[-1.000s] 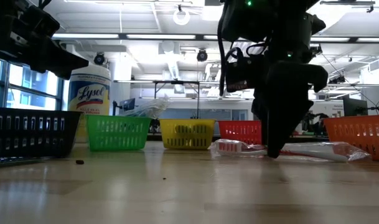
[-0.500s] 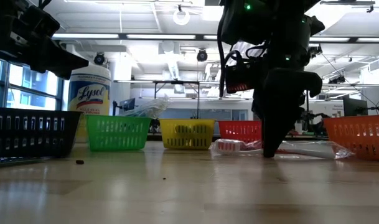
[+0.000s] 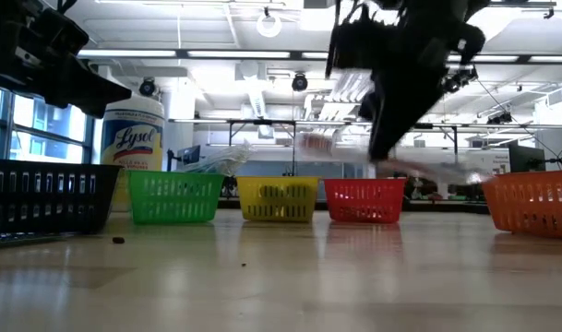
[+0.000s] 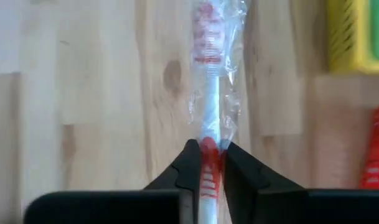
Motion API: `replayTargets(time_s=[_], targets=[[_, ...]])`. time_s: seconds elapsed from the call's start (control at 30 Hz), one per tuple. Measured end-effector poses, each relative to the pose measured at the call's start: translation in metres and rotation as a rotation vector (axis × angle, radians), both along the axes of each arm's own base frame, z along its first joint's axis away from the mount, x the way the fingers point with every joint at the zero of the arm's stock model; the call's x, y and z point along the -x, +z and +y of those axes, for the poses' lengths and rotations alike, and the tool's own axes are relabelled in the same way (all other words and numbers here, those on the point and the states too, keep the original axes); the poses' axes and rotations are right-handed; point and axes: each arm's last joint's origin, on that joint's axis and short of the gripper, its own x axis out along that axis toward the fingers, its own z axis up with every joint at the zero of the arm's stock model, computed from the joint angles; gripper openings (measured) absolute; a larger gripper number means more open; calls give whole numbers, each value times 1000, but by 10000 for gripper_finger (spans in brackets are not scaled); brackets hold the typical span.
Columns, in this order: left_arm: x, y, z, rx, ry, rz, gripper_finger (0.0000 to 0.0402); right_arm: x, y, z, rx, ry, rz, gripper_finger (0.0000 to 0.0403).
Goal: Pick & Place Travel size toiletries
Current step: Put the orange toothbrush into the green bin
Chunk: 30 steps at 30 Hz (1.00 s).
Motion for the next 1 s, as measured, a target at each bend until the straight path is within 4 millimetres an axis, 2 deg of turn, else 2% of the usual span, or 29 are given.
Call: replayTargets(time_s=[0.13, 0.27, 0.4, 0.67, 1.0], targets=[[0, 0, 0, 17, 1, -1, 0, 10, 32, -2, 10, 65, -140, 3], [0, 0, 0, 18, 1, 1, 0, 27, 61, -5, -20, 106, -299, 1], [0, 0, 0, 18, 1, 3, 0, 49, 78, -9, -55, 114, -404, 1], [0, 0, 0, 18, 1, 3, 0, 95, 88, -18, -140, 99, -617, 1], [0, 0, 0, 18, 2, 4, 0, 151, 76, -31, -200, 84, -904, 2]])
